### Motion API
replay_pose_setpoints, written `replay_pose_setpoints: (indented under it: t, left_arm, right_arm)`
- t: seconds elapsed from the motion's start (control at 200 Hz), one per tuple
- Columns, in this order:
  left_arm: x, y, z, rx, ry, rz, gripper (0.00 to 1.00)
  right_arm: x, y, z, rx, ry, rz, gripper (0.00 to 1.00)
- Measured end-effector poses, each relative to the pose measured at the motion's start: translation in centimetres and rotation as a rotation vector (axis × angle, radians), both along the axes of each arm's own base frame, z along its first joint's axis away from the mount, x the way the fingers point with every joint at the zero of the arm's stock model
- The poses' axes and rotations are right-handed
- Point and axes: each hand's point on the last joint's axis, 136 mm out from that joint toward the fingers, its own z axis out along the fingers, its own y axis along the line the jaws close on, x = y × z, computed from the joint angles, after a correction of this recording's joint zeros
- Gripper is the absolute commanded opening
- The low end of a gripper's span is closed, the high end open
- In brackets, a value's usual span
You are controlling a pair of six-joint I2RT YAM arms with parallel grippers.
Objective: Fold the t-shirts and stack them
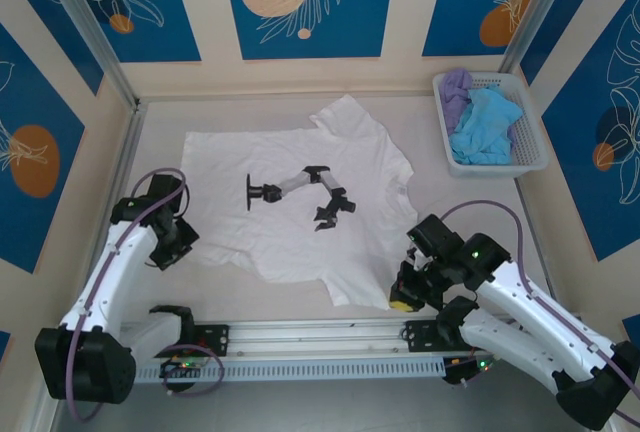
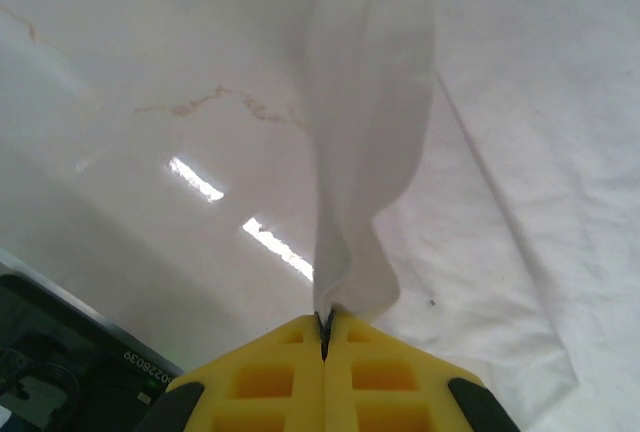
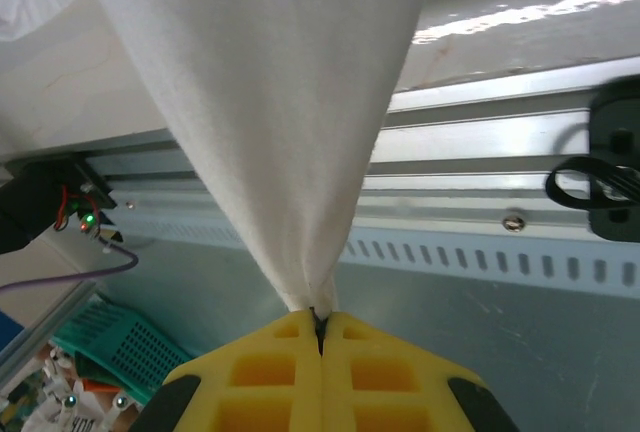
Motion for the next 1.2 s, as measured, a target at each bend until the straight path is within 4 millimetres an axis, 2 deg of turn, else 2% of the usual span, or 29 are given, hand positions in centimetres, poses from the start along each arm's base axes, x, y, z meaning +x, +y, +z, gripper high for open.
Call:
replay_pose_setpoints:
  t: [0.1, 0.195, 0.305, 0.38, 0.56, 0.76, 0.87, 1.01, 1.2]
  left_arm:
    - [-1.3, 0.1, -0.9, -0.023, 0.04, 0.034, 0.0]
    - [-1.8, 0.3, -0.9, -0.037, 0.052, 0.074, 0.0]
    - [-1.8, 0.6, -0.6, -0.045, 0.048, 0.11, 0.0]
    - [-1.1, 0.9, 0.1, -0.047, 0.033, 0.128, 0.0]
    - [2.6, 1.1, 1.6, -0.087, -0.007, 0.15, 0.0]
    - [7.6, 1.3, 2.5, -0.117, -0.024, 0.136, 0.0]
    - [9.6, 1.9, 2.4, -0.127, -0.03, 0.141, 0.0]
    - [11.7, 2.4, 1.1, -0.15, 0.008, 0.136, 0.0]
    - [14.3, 3.0, -0.3, -0.163, 0.039, 0.117, 0.0]
  right_arm:
    - [0.0, -0.8, -0.6, -0.056, 0.028, -0.025, 0.0]
    - [0.5, -1.1, -0.4, -0.087, 0.034, -0.041, 0.0]
    - [2.2, -0.8, 0.7, -0.098, 0.004, -0.044, 0.0]
    - [4.0, -0.5, 1.8, -0.105, -0.024, -0.05, 0.0]
    - [10.6, -0.3, 4.4, -0.158, -0.083, -0.096, 0.0]
    - [18.0, -2.0, 5.1, -0.207, -0.115, -0.165, 0.0]
    - [21.6, -2.7, 4.7, -0.233, -0.121, -0.173, 0.0]
    - [25.6, -3.0, 3.6, -0.263, -0.115, -0.158, 0.0]
    - [28.8, -3.2, 1.0, -0.31, -0.079, -0.135, 0.0]
